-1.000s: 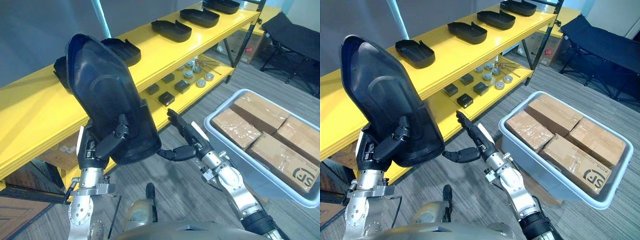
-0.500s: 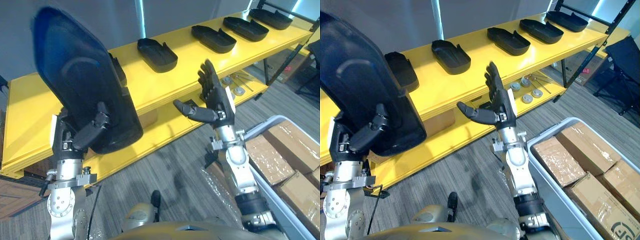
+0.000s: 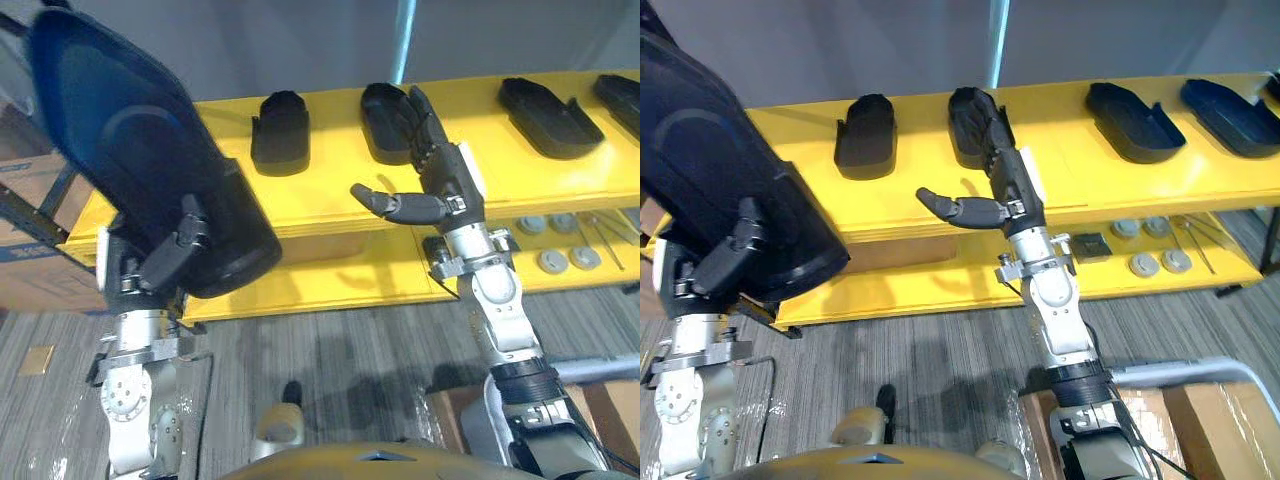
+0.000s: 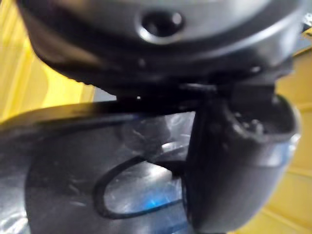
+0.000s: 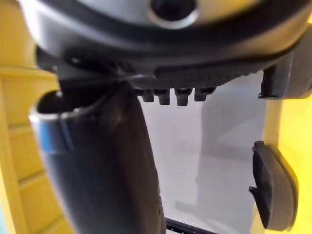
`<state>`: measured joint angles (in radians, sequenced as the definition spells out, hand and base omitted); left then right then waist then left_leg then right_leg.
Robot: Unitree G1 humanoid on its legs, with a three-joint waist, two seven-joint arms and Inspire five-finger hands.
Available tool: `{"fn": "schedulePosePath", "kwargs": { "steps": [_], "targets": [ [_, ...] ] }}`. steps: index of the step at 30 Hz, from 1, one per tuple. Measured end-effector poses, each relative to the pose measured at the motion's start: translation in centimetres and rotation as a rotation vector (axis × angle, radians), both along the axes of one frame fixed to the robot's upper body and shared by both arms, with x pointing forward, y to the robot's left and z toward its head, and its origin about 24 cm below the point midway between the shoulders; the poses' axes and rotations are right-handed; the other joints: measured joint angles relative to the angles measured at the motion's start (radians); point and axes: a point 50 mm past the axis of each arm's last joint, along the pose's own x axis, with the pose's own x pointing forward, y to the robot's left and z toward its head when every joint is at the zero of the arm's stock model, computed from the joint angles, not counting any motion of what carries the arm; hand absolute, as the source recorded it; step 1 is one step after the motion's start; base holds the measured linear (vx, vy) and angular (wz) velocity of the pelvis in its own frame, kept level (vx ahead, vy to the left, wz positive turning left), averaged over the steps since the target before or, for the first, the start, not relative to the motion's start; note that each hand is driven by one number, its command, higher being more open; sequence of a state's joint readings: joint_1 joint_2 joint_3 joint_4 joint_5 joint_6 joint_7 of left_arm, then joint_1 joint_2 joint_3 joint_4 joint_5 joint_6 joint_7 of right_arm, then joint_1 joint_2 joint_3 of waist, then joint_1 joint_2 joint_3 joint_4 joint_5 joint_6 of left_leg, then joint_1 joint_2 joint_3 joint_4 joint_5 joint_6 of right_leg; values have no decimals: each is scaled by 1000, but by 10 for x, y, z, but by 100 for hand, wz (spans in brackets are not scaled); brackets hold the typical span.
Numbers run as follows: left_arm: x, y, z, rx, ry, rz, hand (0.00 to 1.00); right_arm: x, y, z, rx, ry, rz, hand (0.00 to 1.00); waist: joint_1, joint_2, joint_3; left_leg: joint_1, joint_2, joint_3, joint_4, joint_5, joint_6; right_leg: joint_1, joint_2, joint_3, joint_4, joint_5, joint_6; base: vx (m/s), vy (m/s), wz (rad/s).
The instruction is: Walk over and take three plastic housings, then place them on the shelf
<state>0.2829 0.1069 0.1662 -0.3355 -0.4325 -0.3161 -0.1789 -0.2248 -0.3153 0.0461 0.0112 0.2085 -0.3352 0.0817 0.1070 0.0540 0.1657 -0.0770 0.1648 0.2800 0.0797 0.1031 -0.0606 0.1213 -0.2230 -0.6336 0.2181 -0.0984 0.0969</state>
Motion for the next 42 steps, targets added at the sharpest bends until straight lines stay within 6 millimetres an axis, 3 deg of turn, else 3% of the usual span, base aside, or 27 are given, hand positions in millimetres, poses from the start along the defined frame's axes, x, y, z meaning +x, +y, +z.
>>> {"fn": "schedulePosePath", "kwargs": {
  "steps": [2, 4, 11, 19, 22, 24, 25, 27, 28, 29, 30, 31, 32, 33, 34, 36, 38, 40, 41, 42],
  "targets": [
    [3, -17, -2, -5, 6, -78, 0, -11, -8, 3, 33, -28, -34, 100, 2, -8, -2, 19, -18, 31, -65, 34, 14, 15, -4, -22, -23, 0, 1, 101, -30, 46],
    [4, -21, -3, -13, 13, -91, 0, -16, -5, 4, 53, -44, -26, 100, -4, -11, -1, 31, -31, 33, -102, 51, 19, 13, -5, -25, -30, 1, 2, 57, 9, 9],
    [-5, -21, -4, -30, 36, -72, 0, -30, 1, -24, 128, 58, -44, 100, -28, -12, 0, 57, -68, 43, -168, 73, 24, 21, -22, -21, -47, 4, 9, -9, 36, 1],
    [-10, -20, -9, -37, 57, -73, 0, -41, 1, -45, 154, 156, -59, 100, -36, -9, -1, 54, -60, 101, -168, 59, 28, 10, -22, -9, -49, 7, 15, -55, 29, -2],
    [-11, -19, -11, -58, 76, -49, 0, -47, 0, -57, 170, 229, -28, 100, -40, -7, 0, 31, -51, 121, -119, 48, 42, 2, -22, 8, -59, 10, 19, -15, 19, -10],
    [-13, -19, -17, -74, 110, -34, 0, -49, 0, -65, 147, 266, -19, 100, -48, 1, 6, -47, -7, 108, 80, -24, 41, 5, -23, 14, -48, 16, 29, -9, -4, -2],
    [-12, -20, -20, -78, 122, -33, 0, -49, -1, -66, 137, 271, -17, 100, -52, 6, 9, -55, 6, 115, 105, -31, 42, 5, -30, 18, -38, 12, 22, -61, 49, -6],
    [-11, -19, -29, -89, 165, -13, 0, -46, -3, -63, 101, 264, 10, 100, -62, 5, 9, -53, -26, 122, 65, 20, 35, -26, -79, 26, 19, -22, 12, -93, 87, 11],
    [-7, -21, -32, -98, 177, -7, 0, -43, -6, -58, 93, 241, 19, 100, -83, -27, 19, -68, -56, 104, 69, 39, 46, -60, -138, 18, 56, -29, 19, -79, 57, 16],
    [-6, -21, -34, -100, 181, -7, 0, -41, -7, -56, 88, 233, 21, 100, -78, -24, 19, -87, -32, 105, 130, 5, 69, -77, -150, 24, 68, -26, 22, -77, 65, 9],
    [-4, -24, -38, -102, 200, -6, 0, -38, -7, -54, 130, 222, 36, 100, -90, -7, 19, -84, 36, 101, 222, -43, 27, -89, -165, 36, 98, -19, 34, -46, 78, -9],
    [-3, -27, -40, -110, 206, -16, 0, -38, -9, -53, 161, 220, 33, 100, -97, 3, 15, -60, 64, 97, 222, -54, 5, -90, -182, 39, 113, -18, 45, -38, 129, -2],
    [-2, -30, -40, -110, 208, -27, 0, -38, -11, -53, 177, 219, 29, 100, -99, 7, 13, -37, 69, 98, 205, -50, -11, -89, -197, 40, 122, -16, 52, -11, 230, 6],
    [0, -35, -40, -98, 205, -52, 0, -39, -13, -52, 205, 210, 19, 100, -106, 17, 6, -2, 58, 101, 148, -69, -61, -88, -223, 40, 131, -4, 74, 0, 334, 21],
    [4, -38, -36, -69, 187, -86, 0, -40, -14, -53, 230, 203, -2, 100, -111, 13, 6, 21, 16, 114, 90, -115, -60, -81, -258, 36, 132, 15, 104, 27, 423, 33],
    [10, -39, -30, -32, 160, -134, 0, -44, -9, -61, 275, 226, -44, 100, -112, -27, 25, 48, -71, 113, 42, -101, -20, -66, -328, 34, 131, 74, 103, 37, 410, 47],
    [9, -36, -31, -6, 163, -161, 0, -50, -3, -71, 305, 263, -46, 100, -108, -29, 27, 68, -116, 110, -12, -87, 20, -86, -359, 47, 143, 183, 58, -6, 330, 26],
    [8, -24, -28, 42, 160, -146, 0, -53, 7, -75, 278, 283, -22, 100, -96, -23, 29, 80, -130, 128, -38, -93, 66, -140, -365, 68, 172, 295, -47, -17, 292, -11],
    [9, -20, -27, 52, 158, -133, 0, -53, 10, -75, 274, 282, -14, 100, -97, -22, 30, 81, -126, 124, -39, -101, 83, -147, -347, 84, 201, 266, -37, -2, 186, -4],
    [10, -14, -25, 64, 157, -111, 0, -54, 13, -74, 273, 278, -5, 100, -108, -18, 32, 86, -119, 109, -52, -102, 94, -164, -273, 124, 268, 167, -2, -8, 109, 17]
  ]
}}
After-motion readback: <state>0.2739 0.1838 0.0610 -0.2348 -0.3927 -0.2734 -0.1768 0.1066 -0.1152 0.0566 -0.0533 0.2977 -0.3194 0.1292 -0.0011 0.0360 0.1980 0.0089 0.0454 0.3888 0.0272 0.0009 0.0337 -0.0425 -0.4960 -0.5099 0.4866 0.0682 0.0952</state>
